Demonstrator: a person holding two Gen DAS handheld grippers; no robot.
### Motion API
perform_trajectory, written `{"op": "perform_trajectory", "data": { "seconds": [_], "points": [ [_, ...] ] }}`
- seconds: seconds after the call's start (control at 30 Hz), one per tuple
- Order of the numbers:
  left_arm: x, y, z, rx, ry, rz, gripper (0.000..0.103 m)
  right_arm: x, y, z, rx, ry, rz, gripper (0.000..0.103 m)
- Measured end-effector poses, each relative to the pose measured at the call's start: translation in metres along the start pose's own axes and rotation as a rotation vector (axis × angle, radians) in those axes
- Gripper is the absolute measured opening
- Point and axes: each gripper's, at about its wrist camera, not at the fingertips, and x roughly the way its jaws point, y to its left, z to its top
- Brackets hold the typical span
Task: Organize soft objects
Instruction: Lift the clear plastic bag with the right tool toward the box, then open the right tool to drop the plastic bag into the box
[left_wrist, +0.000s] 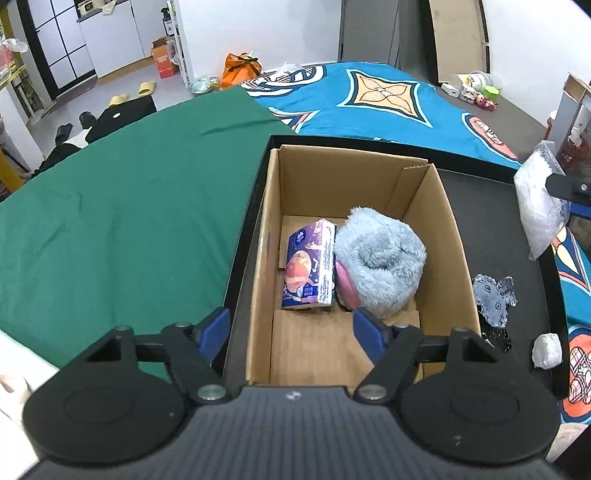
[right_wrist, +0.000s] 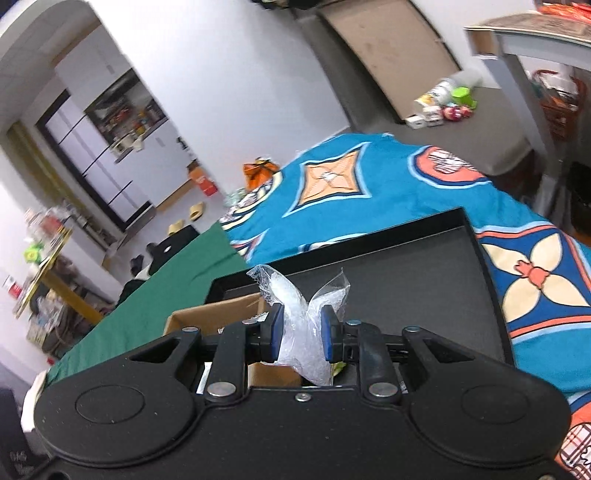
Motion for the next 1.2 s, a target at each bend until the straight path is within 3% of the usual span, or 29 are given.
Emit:
{"op": "perform_trajectory", "data": {
  "seconds": [0.43,0.87,1.03,1.2],
  "points": [
    [-0.001,0.019,-0.011,-0.063,0.005,-0.061,0.038,0.007,0.039,-0.011,-0.153,0.049,0.103,0.021],
    [0.003,0.035,-0.016,-0.124,0.006,-0.094,0.024,0.019,0.085,-0.028,-0.242,0.141,0.154,0.021],
    [0.006,0.042,-0.016,-0.158,0.011,-0.092,0.012,0.021,0.1,-0.03,-0.252,0.17,0.154,0.021],
    [0.005,0.046,-0.017,-0.179,0.008,-0.104,0.01,0.027,0.107,-0.035,-0.255,0.21,0.158,0.021]
  ]
}}
